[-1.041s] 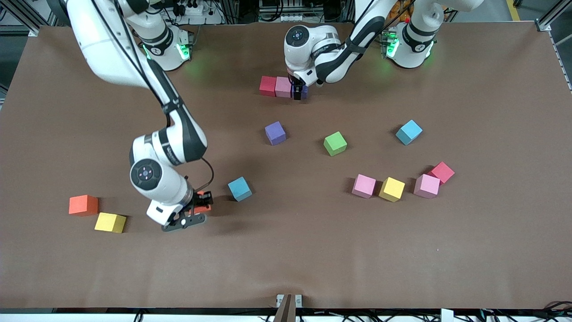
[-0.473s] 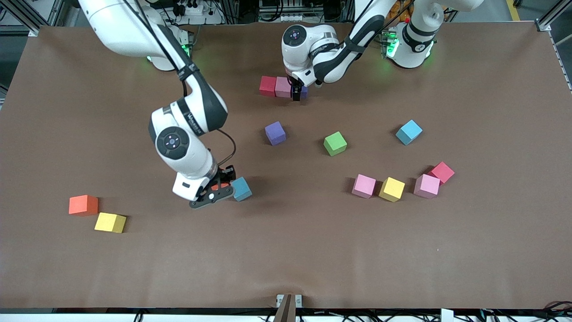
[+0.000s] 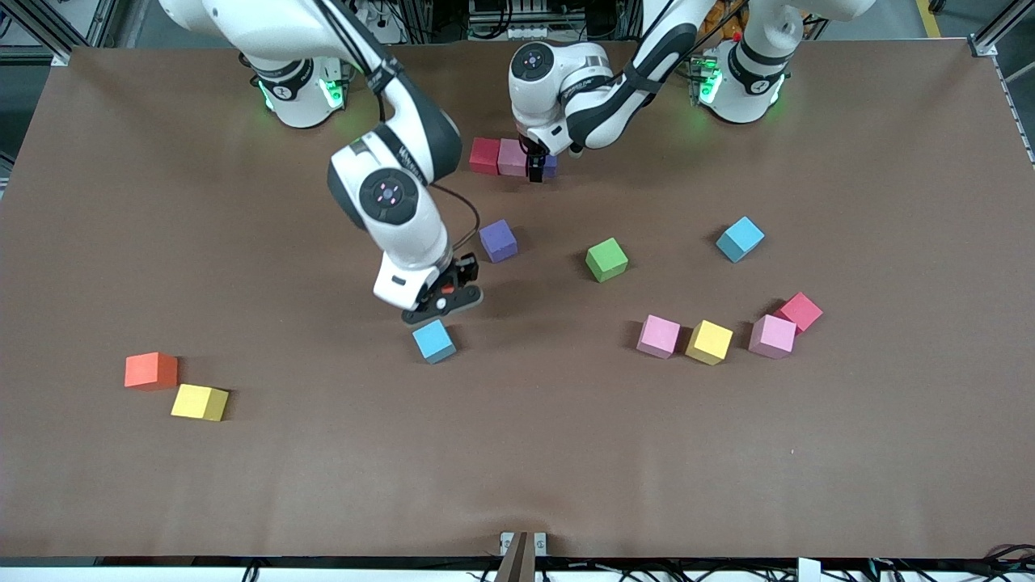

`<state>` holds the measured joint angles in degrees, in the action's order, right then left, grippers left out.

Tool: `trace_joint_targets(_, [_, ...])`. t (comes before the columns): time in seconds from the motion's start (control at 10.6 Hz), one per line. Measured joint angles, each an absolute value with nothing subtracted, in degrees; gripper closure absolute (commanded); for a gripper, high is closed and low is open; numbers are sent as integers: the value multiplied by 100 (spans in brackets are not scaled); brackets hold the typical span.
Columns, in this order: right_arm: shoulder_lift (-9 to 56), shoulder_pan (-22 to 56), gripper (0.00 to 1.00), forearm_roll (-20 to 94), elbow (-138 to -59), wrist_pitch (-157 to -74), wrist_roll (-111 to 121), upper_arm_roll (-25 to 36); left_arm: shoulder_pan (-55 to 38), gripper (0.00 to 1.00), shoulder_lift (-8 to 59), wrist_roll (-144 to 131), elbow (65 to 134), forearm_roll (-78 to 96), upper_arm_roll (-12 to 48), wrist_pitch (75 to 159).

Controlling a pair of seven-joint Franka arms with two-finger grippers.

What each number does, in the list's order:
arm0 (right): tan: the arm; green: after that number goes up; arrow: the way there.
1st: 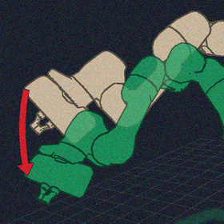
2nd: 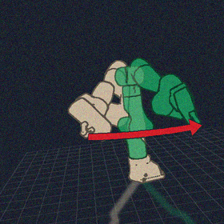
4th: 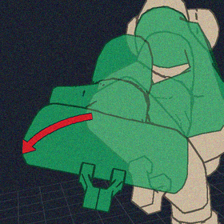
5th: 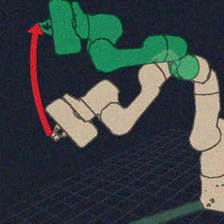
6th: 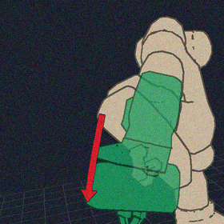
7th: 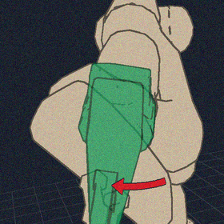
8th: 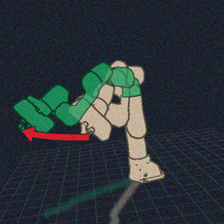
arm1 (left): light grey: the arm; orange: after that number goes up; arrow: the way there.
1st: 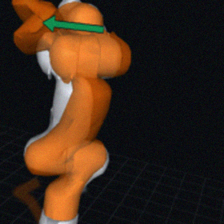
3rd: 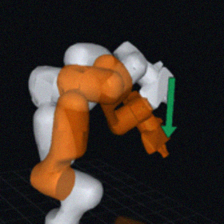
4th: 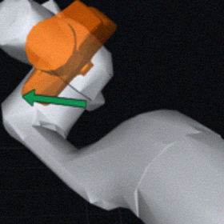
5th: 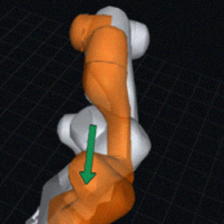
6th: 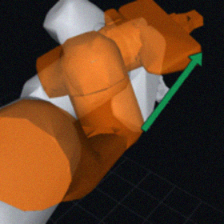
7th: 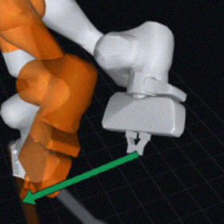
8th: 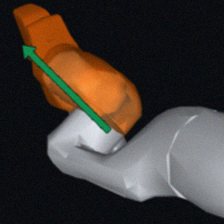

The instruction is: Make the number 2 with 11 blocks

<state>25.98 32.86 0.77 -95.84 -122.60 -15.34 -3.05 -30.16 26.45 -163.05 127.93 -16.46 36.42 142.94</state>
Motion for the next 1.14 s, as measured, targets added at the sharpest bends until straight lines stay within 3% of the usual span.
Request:
trace_joint_targets(0.57, [1780, 3296, 100, 77, -10748, -12509, -1540, -271, -3023, 0, 2536, -16299, 12734, -1654, 3651, 14002])
trace_joint_targets(1.14, [1677, 3345, 100, 82, -10944, -12604, -1890, -304, -3022, 0, 2513, -16299, 12472, -1659, 3692, 13693])
